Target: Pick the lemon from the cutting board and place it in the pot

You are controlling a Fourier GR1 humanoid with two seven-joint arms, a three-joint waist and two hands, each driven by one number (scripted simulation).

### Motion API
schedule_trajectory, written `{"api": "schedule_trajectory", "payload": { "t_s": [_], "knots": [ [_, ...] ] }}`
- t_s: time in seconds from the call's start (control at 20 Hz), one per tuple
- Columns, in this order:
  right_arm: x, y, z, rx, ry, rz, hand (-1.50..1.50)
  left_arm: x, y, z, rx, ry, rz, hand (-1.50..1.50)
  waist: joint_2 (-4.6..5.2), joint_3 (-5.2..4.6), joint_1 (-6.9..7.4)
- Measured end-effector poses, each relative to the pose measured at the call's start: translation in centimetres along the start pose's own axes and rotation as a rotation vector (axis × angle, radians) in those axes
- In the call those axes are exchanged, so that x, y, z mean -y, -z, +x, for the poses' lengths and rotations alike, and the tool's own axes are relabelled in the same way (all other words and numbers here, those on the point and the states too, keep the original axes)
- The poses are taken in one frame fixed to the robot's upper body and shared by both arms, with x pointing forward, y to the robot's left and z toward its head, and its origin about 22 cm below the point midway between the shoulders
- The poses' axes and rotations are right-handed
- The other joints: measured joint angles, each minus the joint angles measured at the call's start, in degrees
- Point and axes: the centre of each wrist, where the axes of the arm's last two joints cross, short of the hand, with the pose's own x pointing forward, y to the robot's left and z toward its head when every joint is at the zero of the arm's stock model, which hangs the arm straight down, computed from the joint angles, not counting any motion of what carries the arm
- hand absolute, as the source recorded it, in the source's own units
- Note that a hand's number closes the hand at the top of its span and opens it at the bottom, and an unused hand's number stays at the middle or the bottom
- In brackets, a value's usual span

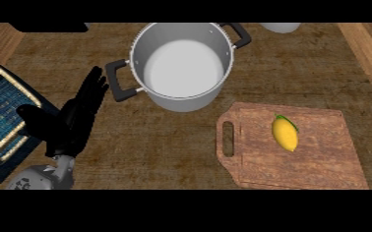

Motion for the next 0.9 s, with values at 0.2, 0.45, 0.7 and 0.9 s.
{"api": "schedule_trajectory", "payload": {
  "t_s": [0.2,0.45,0.7,0.9],
  "knots": [
    [0.4,-0.4,-0.5,-0.052,-0.040,0.079,-1.50,0.4,0.6,0.5,0.002,0.001,-0.004,0.00,0.00,-0.05,0.27],
    [-0.2,0.2,-1.5,-0.081,-0.057,0.151,-1.50,0.3,1.0,1.0,0.002,0.006,-0.007,0.00,-0.07,-0.15,0.53],
    [-1.9,0.5,-3.0,-0.111,-0.083,0.240,-1.50,0.8,0.9,0.9,0.002,-0.001,-0.004,0.00,-0.15,-0.17,0.57],
    [-3.3,0.2,-4.1,-0.131,-0.104,0.278,-1.50,0.6,0.8,0.3,0.007,0.003,0.007,0.00,-0.27,-0.18,0.27]
  ]
}}
